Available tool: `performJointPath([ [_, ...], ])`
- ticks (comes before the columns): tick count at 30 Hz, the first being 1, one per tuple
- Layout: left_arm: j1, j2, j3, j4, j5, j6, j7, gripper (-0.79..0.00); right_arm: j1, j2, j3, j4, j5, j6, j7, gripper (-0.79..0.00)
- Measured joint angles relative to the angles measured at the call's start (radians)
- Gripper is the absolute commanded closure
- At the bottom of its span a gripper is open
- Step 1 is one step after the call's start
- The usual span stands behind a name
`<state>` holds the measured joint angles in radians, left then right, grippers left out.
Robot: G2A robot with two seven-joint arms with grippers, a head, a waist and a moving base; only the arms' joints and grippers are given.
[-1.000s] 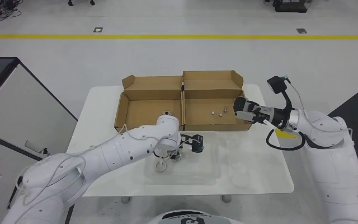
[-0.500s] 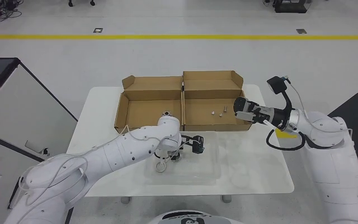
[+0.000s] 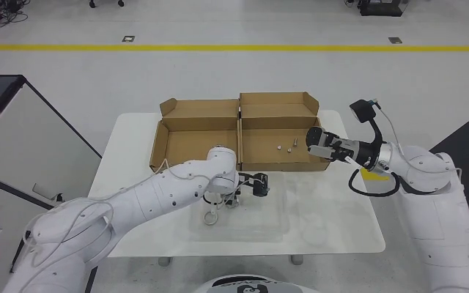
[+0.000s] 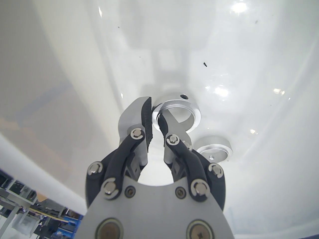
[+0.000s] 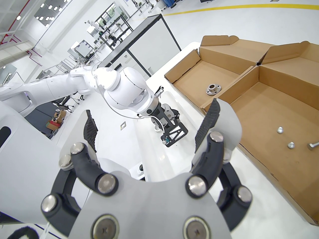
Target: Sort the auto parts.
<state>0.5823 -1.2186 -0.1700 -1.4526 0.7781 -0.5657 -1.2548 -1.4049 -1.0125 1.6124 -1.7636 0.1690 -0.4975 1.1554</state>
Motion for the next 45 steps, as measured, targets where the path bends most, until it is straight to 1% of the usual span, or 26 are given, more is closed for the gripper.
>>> performJointPath([
  [3,-0.033,0.01,0.0,-0.029,-0.057,0.017,-0.017,0.0,0.0,0.0,0.0,0.0,0.0,0.0,0.0,-0.785],
  [6,-0.082,0.027,-0.001,-0.078,-0.122,0.04,-0.04,0.0,0.0,0.0,0.0,0.0,0.0,0.0,0.0,-0.785],
  [10,-0.147,0.057,-0.006,-0.147,-0.237,0.046,-0.046,0.0,0.0,0.0,0.0,0.0,0.0,0.0,0.0,-0.785],
  [11,-0.157,0.061,-0.004,-0.157,-0.248,0.046,-0.046,0.0,0.0,0.0,0.0,0.0,0.0,0.0,0.0,-0.785],
  [21,-0.155,0.063,-0.006,-0.153,-0.248,0.052,-0.039,0.0,0.0,0.0,0.0,0.0,0.0,0.0,0.0,-0.785],
  [24,-0.148,0.08,-0.047,-0.132,-0.259,0.078,-0.004,0.0,0.0,0.0,0.0,0.0,0.0,0.0,0.0,-0.785],
  [27,-0.142,0.115,-0.108,-0.141,-0.277,0.102,-0.002,0.0,0.0,0.0,0.0,0.0,0.0,0.0,0.0,-0.785],
  [30,-0.114,0.161,-0.179,-0.169,-0.31,0.096,0.007,0.0,0.0,0.0,0.0,0.0,0.0,0.0,0.0,-0.785],
  [31,-0.098,0.181,-0.209,-0.18,-0.325,0.081,0.012,0.0,0.0,0.0,0.0,0.0,0.0,0.0,0.0,-0.785],
  [33,-0.07,0.211,-0.256,-0.195,-0.345,0.052,0.024,0.0,0.0,0.0,0.0,0.0,0.0,0.0,0.0,-0.785],
  [34,-0.05,0.231,-0.29,-0.203,-0.361,0.032,0.035,0.0,0.0,0.0,0.0,0.0,0.0,0.0,0.0,-0.785],
  [37,0.006,0.278,-0.38,-0.215,-0.417,-0.014,0.078,0.0,0.0,0.0,0.0,0.0,0.0,0.0,0.0,-0.785],
  [40,0.062,0.317,-0.473,-0.225,-0.486,-0.053,0.133,0.0,0.0,0.0,0.0,0.0,0.0,0.0,0.0,-0.785],
  [43,0.117,0.346,-0.559,-0.23,-0.572,-0.087,0.199,0.0,0.0,0.0,0.0,0.0,0.0,0.0,0.0,-0.785],
  [45,0.152,0.359,-0.605,-0.229,-0.63,-0.114,0.244,0.0,0.0,0.0,0.0,0.0,0.0,0.0,0.0,-0.785],
])
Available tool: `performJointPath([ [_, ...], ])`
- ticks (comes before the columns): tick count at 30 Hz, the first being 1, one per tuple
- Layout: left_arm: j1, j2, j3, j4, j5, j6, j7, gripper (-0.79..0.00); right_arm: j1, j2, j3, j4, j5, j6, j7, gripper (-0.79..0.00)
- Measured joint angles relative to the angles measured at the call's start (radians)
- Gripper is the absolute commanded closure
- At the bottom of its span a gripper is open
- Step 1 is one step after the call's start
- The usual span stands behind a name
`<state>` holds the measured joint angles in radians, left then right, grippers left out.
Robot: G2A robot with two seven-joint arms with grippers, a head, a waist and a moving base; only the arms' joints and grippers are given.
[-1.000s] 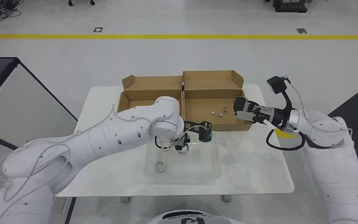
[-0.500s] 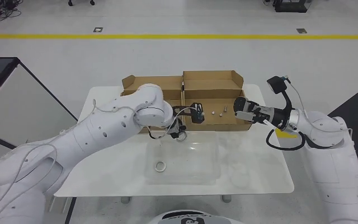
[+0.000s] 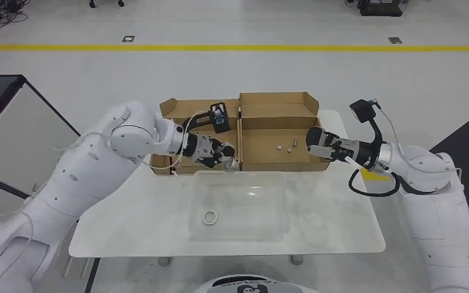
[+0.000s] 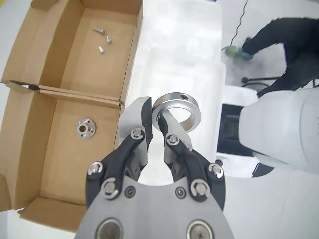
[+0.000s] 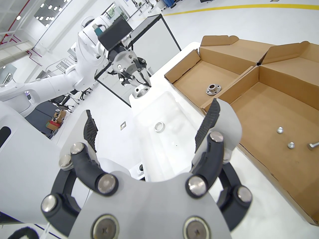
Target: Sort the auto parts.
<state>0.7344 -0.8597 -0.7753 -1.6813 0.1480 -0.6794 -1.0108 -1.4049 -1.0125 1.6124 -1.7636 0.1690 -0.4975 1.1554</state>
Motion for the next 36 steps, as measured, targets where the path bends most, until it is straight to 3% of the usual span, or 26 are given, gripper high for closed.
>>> performJointPath([
  [4,0.07,0.022,-0.087,0.021,-0.153,-0.076,0.103,0.0,0.0,0.0,0.0,0.0,0.0,0.0,0.0,-0.785],
  [11,0.138,0.033,-0.144,0.049,-0.343,-0.229,0.178,0.0,0.0,0.0,0.0,0.0,0.0,0.0,0.0,-0.785],
  [26,0.144,0.032,-0.151,0.041,-0.337,-0.21,0.181,0.0,0.0,0.0,0.0,0.0,0.0,0.0,0.0,-0.785],
  [36,0.173,0.014,-0.175,0.045,-0.673,-0.333,0.342,0.0,0.0,0.0,0.0,0.0,0.0,0.0,0.0,-0.785],
])
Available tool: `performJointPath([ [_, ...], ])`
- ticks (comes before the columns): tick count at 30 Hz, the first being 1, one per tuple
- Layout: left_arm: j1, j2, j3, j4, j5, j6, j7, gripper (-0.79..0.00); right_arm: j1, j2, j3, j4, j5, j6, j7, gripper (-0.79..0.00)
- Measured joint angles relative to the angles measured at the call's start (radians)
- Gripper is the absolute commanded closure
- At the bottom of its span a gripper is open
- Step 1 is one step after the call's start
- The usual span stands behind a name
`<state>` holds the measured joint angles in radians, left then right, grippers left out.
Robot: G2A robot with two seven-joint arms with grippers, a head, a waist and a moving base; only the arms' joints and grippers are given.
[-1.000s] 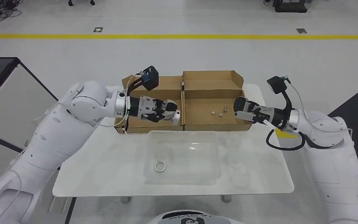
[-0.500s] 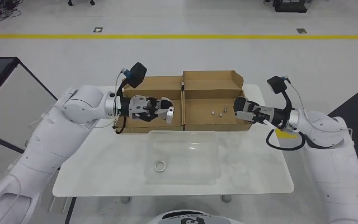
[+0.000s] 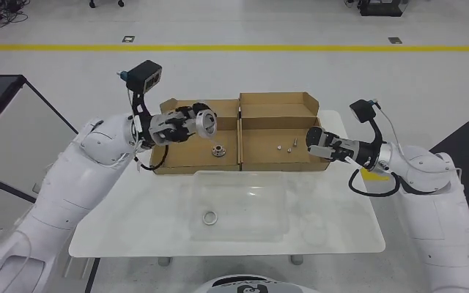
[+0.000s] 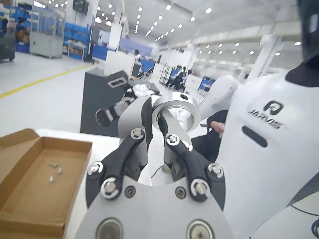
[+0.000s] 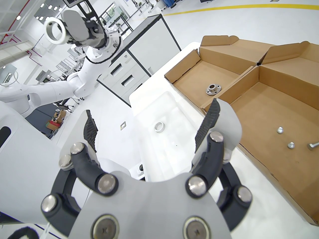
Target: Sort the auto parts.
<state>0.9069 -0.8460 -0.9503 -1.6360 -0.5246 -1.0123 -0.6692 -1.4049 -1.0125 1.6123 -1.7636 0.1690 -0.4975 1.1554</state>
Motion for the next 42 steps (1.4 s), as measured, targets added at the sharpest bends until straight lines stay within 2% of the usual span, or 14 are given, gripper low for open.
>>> performJointPath([
  [4,0.013,-0.016,-0.02,-0.034,-0.212,0.0,-0.005,0.0,0.0,0.0,0.0,0.0,0.0,0.0,0.0,-0.785],
  [10,0.049,-0.049,-0.066,-0.044,-0.495,0.0,-0.126,0.0,0.0,0.0,0.0,0.0,0.0,0.0,0.0,-0.785],
  [15,0.068,-0.079,-0.092,-0.061,-0.616,0.0,-0.139,0.0,0.0,0.0,0.0,0.0,0.0,0.0,0.0,-0.785],
  [21,0.076,-0.102,-0.113,-0.057,-0.596,0.009,-0.148,0.0,0.0,0.0,0.0,0.0,0.0,0.0,0.0,-0.785],
  [27,0.073,-0.109,-0.131,-0.035,-0.454,0.035,-0.173,0.0,0.0,0.0,0.0,0.0,0.0,0.0,0.0,-0.785],
  [35,0.07,-0.102,-0.151,-0.008,-0.23,0.049,-0.188,0.0,0.0,0.0,0.0,0.0,0.0,0.0,0.0,-0.785],
  [42,0.08,-0.109,-0.123,-0.034,-0.297,0.009,-0.148,0.0,0.0,0.0,0.0,0.0,0.0,0.0,0.0,-0.785],
])
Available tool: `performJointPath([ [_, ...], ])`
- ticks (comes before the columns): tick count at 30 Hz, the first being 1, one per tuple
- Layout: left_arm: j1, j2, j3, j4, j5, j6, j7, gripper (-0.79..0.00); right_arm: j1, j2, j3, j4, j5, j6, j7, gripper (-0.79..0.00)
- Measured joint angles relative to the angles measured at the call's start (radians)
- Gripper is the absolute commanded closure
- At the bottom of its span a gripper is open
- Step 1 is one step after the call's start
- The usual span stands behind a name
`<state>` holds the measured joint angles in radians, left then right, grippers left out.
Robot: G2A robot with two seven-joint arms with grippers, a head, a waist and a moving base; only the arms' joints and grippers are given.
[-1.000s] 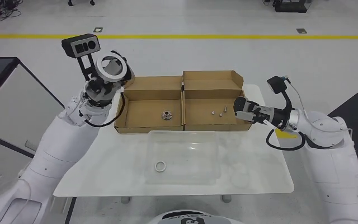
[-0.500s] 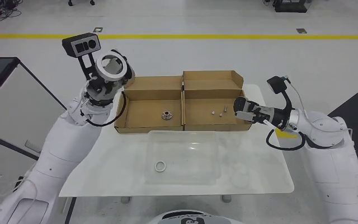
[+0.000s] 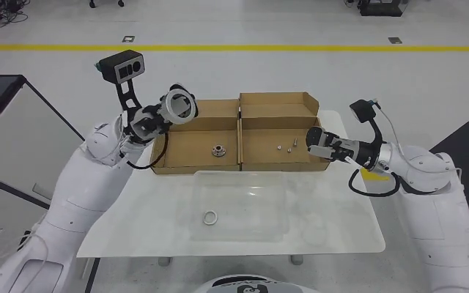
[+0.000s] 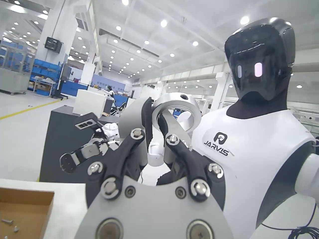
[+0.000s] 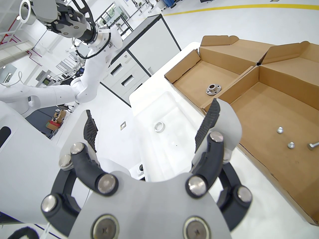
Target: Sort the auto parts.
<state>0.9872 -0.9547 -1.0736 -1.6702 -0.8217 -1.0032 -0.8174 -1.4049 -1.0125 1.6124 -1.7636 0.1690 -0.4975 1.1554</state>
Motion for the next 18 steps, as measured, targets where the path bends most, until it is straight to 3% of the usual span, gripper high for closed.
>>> performJointPath([
  [9,-0.001,-0.011,0.0,-0.055,-0.17,-0.009,0.009,0.0,0.0,0.0,0.0,0.0,0.0,0.0,0.0,-0.785],
  [18,-0.017,-0.003,-0.007,0.008,0.047,0.027,-0.027,0.0,0.0,0.0,0.0,0.0,0.0,0.0,0.0,-0.785],
])
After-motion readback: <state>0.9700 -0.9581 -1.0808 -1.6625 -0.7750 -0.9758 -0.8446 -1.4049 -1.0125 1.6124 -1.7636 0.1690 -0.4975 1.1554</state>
